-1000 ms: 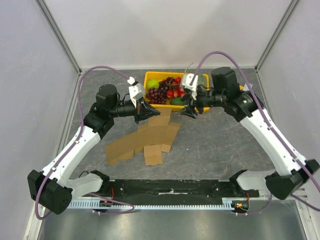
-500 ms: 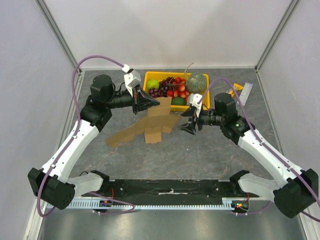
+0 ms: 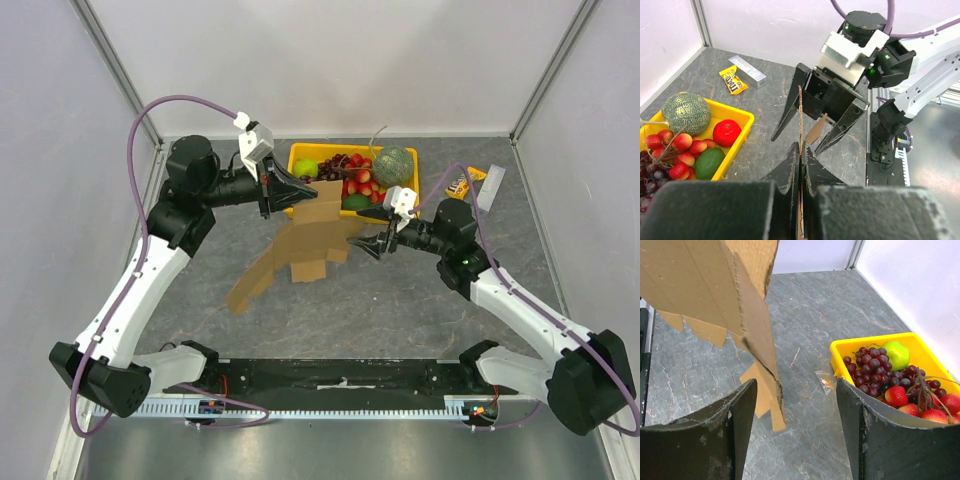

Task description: Fold the paper box

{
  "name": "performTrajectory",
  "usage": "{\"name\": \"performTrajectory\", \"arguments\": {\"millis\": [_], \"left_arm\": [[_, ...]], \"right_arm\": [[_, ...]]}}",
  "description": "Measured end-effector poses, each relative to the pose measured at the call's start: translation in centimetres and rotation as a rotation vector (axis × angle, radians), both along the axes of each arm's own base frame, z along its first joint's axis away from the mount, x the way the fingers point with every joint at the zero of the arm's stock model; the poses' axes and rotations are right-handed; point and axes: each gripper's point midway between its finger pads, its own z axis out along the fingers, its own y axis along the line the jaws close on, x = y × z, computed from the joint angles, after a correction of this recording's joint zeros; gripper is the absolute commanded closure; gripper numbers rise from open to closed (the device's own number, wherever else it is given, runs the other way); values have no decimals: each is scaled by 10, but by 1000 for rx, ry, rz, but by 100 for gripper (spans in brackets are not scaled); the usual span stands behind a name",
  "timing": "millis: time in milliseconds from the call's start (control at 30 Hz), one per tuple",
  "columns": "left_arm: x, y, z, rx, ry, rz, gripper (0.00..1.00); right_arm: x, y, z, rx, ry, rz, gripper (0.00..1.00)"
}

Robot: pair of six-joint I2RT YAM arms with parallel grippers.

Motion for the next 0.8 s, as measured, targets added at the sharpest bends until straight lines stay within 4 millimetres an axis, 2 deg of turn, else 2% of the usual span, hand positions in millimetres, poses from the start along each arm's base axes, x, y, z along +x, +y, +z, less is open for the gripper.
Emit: {"name": "performTrajectory", "arguments": {"millis": [167, 300, 367, 433, 533, 800], "left_arm": [[-3, 1, 10, -5, -1, 0, 98], [-7, 2, 28, -23, -20, 0, 98], [-9, 3, 37, -33, -33, 0, 98], [-10, 3, 43, -43, -39, 0, 98], [-11, 3, 47, -51, -36, 0, 98], [-10, 2, 50, -71, 1, 3, 98]], "right_arm": [[3, 9, -13, -6, 26, 48, 31], [2, 14, -21, 0, 63, 79, 35], [2, 17, -17, 18, 59, 94, 39], [1, 19, -10, 46, 59, 104, 48], [0, 23, 2, 95, 56, 122, 58], [3, 30, 7, 160, 97, 147, 62]]}}
